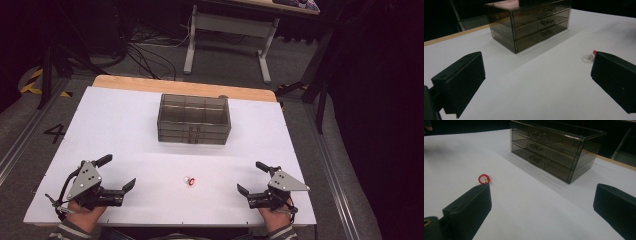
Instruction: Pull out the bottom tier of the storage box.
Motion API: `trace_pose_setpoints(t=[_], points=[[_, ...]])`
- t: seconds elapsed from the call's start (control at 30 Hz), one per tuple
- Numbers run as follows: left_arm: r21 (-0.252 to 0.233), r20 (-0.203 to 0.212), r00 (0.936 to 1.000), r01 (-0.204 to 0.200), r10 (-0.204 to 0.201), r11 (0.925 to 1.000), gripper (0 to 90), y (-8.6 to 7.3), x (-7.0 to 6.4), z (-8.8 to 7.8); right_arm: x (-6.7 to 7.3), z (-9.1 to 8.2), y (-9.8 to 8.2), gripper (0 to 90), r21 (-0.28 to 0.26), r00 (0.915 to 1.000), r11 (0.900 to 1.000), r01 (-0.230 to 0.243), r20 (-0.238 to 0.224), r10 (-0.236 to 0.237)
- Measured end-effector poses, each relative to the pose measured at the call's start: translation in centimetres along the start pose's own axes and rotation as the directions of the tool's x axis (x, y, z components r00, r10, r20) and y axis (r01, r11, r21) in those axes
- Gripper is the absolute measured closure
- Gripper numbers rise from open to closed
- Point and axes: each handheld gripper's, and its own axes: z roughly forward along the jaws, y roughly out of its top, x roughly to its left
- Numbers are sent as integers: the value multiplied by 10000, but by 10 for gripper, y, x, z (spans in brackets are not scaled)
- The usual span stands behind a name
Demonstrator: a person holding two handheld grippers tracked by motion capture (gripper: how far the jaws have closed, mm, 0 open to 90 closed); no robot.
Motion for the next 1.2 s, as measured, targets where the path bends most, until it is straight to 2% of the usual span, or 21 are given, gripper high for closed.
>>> trace_pose_setpoints(t=[0.4, 0.53, 0.83, 1.2], points=[[26, 138, 9999, 54, -54, 10000, 4, 1, 0, 1, -1, -2, -1, 24, -90, 9999, 9998, -160, 36, 160], [56, 139, 9999, 28, -29, 10000, 4, 1, 0, 2, -1, -2, -1, 24, 54, 9997, 9997, -231, 3, 231], [169, 101, 9999, -85, 83, 9998, 4, 1, -1, 3, 0, -2, 0, 35, 252, 9998, 9997, -28, 214, 23], [219, 92, 9999, -90, 88, 9997, 5, 1, -1, 3, 0, -1, 4, 77, 356, 9995, 9993, -67, 307, 56]])
